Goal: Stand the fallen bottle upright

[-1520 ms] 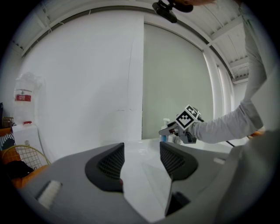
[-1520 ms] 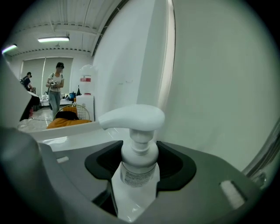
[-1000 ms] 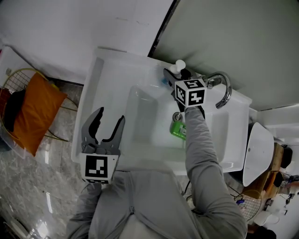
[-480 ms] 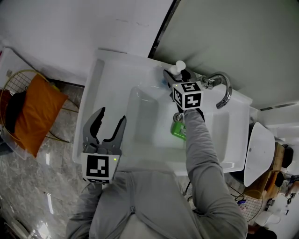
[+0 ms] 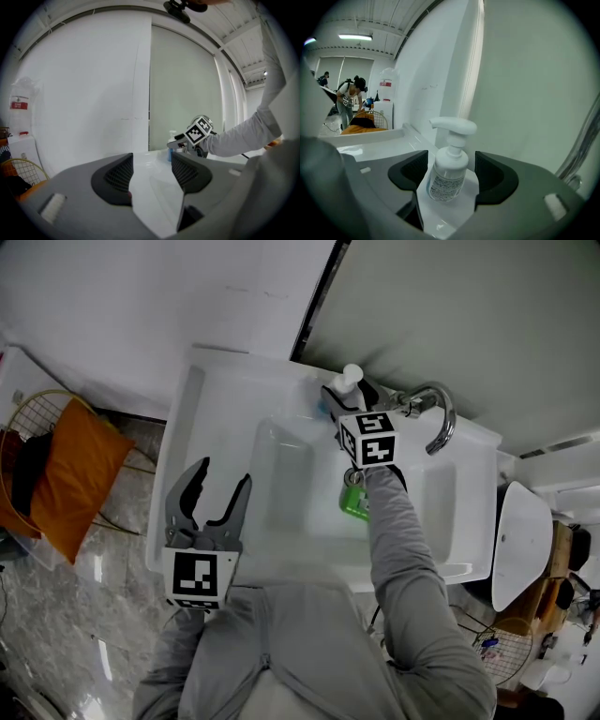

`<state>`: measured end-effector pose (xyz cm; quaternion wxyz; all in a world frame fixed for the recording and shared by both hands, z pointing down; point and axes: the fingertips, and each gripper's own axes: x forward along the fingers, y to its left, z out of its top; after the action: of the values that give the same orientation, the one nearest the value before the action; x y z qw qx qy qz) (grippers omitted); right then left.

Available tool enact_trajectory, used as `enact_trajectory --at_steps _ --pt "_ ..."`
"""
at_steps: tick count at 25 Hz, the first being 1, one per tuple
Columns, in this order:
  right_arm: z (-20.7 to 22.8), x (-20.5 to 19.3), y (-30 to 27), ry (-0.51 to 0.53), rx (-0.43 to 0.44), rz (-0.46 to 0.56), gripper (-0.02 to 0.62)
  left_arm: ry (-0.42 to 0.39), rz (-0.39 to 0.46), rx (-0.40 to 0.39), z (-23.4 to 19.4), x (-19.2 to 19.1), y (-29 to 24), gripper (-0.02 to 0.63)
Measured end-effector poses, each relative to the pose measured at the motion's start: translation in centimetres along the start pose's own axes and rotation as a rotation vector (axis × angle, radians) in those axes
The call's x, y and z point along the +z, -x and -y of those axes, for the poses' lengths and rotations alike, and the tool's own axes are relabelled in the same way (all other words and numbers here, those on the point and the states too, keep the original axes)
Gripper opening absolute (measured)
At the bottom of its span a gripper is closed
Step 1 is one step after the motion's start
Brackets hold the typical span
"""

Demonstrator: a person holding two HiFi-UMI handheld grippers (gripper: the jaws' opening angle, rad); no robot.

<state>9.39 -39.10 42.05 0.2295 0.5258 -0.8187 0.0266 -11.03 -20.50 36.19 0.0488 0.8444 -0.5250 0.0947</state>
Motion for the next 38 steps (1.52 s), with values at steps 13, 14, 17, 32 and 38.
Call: enact_trajectory --at_steps 13,14,17,32,38 --pt "0.4 -6.8 10.7 -0.054 -0.056 -0.065 0.293 -0.028 0.013 -0.144 3.8 0.5 -1.8 0.298" --pt "0.7 -7.7 11.9 -0.074 -0.068 -0.079 0.293 -0.029 0.012 -0.163 4.4 0.5 -2.0 0.298" --pt "1.7 -10.8 15.4 -0.129 -0.118 -0.129 0.293 -0.031 0.007 -0.221 6.2 0.4 -2.5 0.298" --pt "1.4 -14.9 33.1 -0.304 -0.51 -0.016 0.291 -0.158 -0.044 -0.605 19.0 -2.2 -5.8 0.298" --pt "-1.0 -15.2 36.8 -0.332 -0.61 0.025 0.291 -0.255 -0.069 -0.767 24.5 -3.7 -6.4 0.298"
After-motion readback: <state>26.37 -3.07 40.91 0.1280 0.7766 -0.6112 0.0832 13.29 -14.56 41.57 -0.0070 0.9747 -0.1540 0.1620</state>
